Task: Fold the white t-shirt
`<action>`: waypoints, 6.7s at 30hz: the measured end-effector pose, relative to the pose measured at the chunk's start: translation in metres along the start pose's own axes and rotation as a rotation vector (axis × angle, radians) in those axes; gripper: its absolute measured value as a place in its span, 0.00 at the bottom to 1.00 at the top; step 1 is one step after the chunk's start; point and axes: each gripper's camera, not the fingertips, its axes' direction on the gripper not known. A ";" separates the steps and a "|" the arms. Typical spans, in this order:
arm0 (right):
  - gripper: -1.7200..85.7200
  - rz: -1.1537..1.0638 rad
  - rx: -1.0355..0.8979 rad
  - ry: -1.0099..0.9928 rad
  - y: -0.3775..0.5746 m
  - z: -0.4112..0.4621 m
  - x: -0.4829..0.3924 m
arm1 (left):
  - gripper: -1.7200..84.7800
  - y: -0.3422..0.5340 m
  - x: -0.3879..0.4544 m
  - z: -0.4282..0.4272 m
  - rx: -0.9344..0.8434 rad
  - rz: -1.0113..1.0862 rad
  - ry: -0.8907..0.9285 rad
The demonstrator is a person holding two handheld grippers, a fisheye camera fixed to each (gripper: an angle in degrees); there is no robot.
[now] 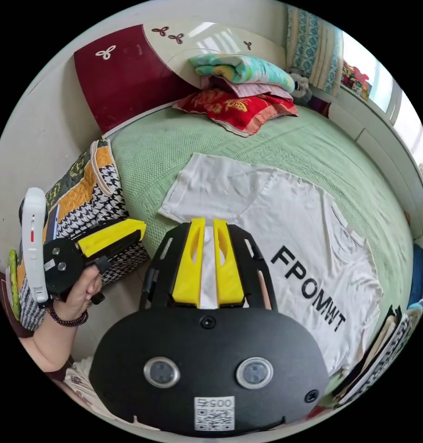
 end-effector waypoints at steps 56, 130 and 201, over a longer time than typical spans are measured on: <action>0.16 0.374 0.063 -0.053 0.060 0.040 0.266 | 0.02 -0.024 0.114 0.053 -0.045 0.264 0.120; 0.01 0.411 -0.048 0.275 0.346 -0.044 0.230 | 0.01 -0.006 0.452 0.139 -0.142 0.570 0.156; 0.15 0.583 -0.080 0.188 0.373 -0.071 0.337 | 0.10 -0.047 0.153 0.087 -0.002 0.359 0.258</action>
